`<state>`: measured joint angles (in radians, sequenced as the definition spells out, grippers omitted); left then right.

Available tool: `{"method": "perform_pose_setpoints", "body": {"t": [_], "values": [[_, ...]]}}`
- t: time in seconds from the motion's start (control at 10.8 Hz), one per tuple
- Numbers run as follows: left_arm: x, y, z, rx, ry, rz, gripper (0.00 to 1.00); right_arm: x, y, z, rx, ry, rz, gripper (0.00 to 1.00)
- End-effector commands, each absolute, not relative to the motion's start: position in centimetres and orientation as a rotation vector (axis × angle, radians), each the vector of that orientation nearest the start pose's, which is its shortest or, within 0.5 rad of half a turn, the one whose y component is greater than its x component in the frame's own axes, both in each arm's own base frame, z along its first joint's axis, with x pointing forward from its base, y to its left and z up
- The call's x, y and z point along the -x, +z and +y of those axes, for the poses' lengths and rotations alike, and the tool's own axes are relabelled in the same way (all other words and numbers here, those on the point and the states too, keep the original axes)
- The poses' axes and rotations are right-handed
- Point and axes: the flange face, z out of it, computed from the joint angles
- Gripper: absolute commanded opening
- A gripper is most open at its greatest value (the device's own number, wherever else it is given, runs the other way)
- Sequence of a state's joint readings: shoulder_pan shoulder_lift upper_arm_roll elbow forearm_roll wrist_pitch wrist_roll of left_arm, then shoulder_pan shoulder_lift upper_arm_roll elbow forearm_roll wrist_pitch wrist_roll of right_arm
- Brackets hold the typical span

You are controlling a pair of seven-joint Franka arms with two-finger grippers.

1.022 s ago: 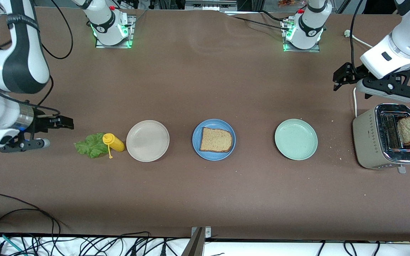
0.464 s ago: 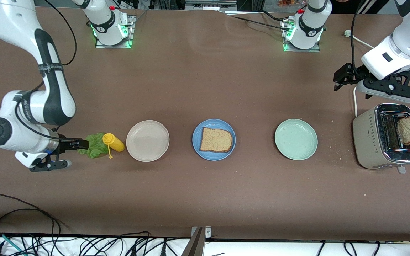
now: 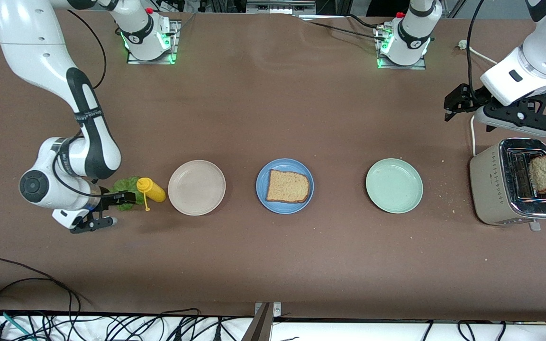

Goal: Make sandwich in blue plate with both arms
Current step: 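Lower the right gripper and grasp the green lettuce leaf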

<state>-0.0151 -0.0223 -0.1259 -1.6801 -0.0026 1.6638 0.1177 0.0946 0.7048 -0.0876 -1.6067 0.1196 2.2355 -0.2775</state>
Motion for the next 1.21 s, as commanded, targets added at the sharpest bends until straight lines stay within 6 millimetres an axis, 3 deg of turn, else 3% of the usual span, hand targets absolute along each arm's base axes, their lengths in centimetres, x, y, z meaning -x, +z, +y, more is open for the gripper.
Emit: {"method": "perform_pose_setpoints", "body": {"t": [0.0, 0.09, 0.19, 0.46, 0.74, 1.11], "values": [[-54.7, 59.8, -8.0, 3.108, -0.012, 0.406, 1.00, -67.4, 18.8, 1.2, 3.057, 0.062, -0.364, 1.00], [-54.7, 59.8, -8.0, 3.108, -0.010, 0.406, 1.00, -67.3, 18.6, 1.2, 3.057, 0.067, -0.364, 1.00], [-54.7, 59.8, -8.0, 3.108, -0.009, 0.406, 1.00, -67.1, 18.3, 1.2, 3.056, 0.079, -0.363, 0.85], [-54.7, 59.8, -8.0, 3.108, -0.009, 0.406, 1.00, -67.1, 19.2, 1.2, 3.034, 0.085, -0.469, 0.01], [-54.7, 59.8, -8.0, 3.108, -0.007, 0.406, 1.00, -67.3, 21.6, 1.5, 3.028, 0.068, -0.476, 0.00], [-54.6, 59.7, -8.0, 3.108, 0.005, 0.406, 1.00, -66.3, 28.9, 2.5, 2.981, 0.136, -0.481, 0.00]]}}
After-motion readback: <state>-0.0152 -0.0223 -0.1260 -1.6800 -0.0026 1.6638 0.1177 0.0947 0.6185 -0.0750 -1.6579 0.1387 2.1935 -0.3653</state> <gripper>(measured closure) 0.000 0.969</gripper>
